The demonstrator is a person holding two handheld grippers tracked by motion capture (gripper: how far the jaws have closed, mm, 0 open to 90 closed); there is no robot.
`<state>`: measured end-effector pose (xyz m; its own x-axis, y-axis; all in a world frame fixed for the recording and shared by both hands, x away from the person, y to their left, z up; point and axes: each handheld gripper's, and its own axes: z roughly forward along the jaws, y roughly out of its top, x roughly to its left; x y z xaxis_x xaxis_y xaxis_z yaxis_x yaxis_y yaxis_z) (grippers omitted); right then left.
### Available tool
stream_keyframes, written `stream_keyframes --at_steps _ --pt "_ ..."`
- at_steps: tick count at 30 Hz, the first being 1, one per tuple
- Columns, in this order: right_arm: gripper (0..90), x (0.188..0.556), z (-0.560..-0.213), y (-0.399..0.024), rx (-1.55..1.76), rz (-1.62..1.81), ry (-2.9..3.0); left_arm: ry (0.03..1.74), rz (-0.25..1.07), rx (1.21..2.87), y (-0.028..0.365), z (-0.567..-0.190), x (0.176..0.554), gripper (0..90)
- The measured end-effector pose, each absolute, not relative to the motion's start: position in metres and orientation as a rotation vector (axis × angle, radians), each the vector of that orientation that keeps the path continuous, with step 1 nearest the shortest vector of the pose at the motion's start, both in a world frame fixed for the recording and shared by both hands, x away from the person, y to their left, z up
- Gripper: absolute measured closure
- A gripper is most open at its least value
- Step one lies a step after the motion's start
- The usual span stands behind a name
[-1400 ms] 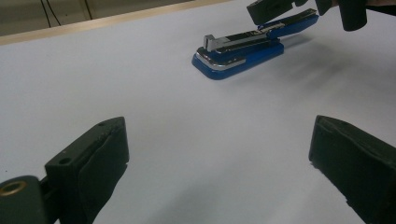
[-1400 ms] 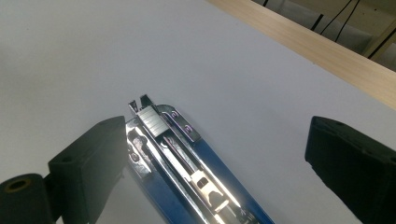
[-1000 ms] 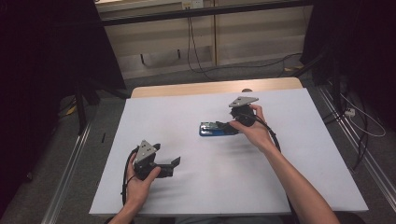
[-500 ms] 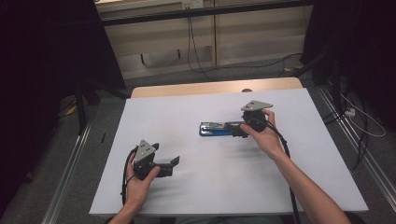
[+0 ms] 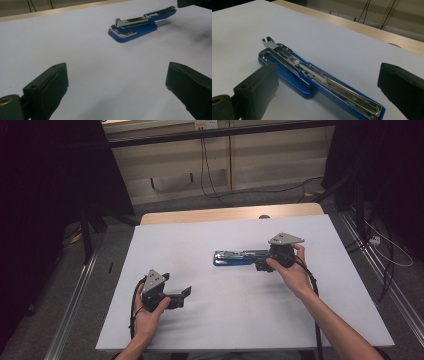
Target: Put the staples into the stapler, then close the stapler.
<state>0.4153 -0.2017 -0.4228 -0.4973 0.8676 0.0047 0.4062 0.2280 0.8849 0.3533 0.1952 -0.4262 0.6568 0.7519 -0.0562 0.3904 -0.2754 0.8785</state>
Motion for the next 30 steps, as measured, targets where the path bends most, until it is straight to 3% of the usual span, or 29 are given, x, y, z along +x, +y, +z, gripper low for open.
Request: stream_keyframes --at_steps 30 --pt "3.0 0.371 -0.433 -0.222 1.151 1.241 1.946 0.928 0.500 1.858 0.203 -0.422 0.347 4.6"
